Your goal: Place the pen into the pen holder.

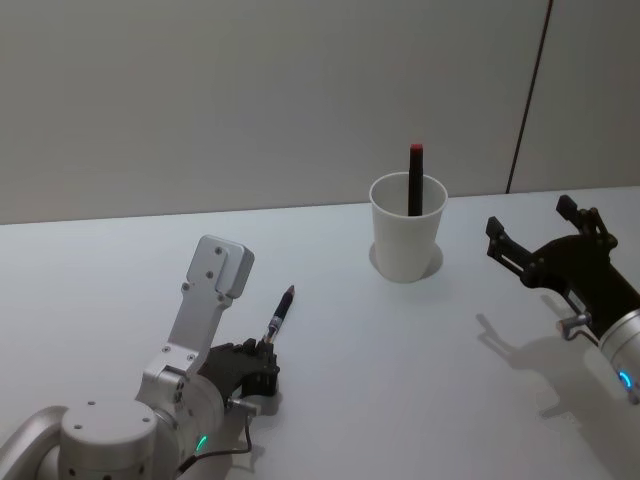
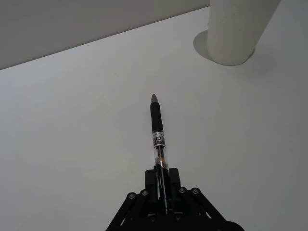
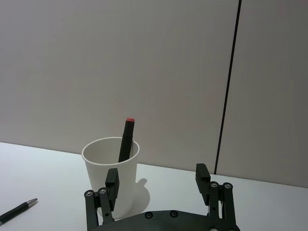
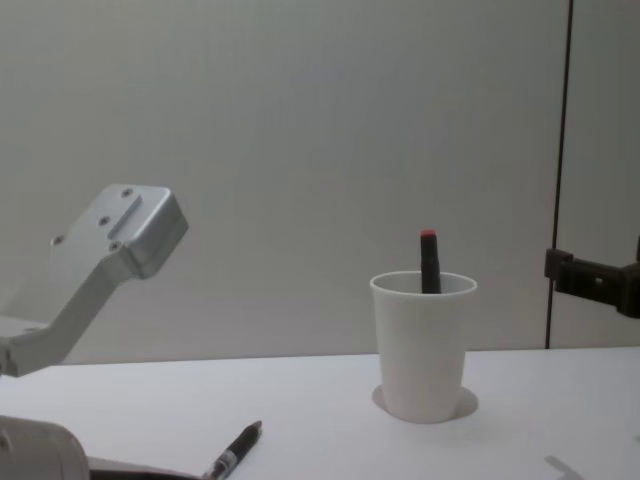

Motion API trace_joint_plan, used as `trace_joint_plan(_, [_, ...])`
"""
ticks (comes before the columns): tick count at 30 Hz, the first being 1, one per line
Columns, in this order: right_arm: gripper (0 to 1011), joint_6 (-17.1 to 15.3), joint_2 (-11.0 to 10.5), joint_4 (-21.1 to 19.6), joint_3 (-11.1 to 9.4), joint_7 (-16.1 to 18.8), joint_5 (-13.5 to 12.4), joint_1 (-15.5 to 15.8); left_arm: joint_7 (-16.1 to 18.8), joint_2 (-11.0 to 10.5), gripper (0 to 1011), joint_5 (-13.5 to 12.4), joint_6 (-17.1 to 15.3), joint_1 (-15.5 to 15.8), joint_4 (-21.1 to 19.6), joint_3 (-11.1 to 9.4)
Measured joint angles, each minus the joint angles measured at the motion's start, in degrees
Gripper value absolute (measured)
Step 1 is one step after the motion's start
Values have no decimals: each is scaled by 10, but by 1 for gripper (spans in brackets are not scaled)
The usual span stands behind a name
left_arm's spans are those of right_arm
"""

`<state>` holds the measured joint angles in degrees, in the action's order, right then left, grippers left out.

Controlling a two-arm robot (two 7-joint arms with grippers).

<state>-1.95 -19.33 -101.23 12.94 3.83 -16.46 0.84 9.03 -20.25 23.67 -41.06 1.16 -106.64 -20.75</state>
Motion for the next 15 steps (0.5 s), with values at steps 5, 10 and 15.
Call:
trace_joint_plan(5, [1001,0,0,0,0,0,0,0,-2,0,167,-5,5,-1,0,0])
trace_joint_plan(10, [1002,0,0,0,0,0,0,0,-4,-3,166,-15,25,-3,-1,1])
trace_joint_plan(15, [1001,0,0,0,0,0,0,0,-7,-8,167,-23,48,-6,-5,4])
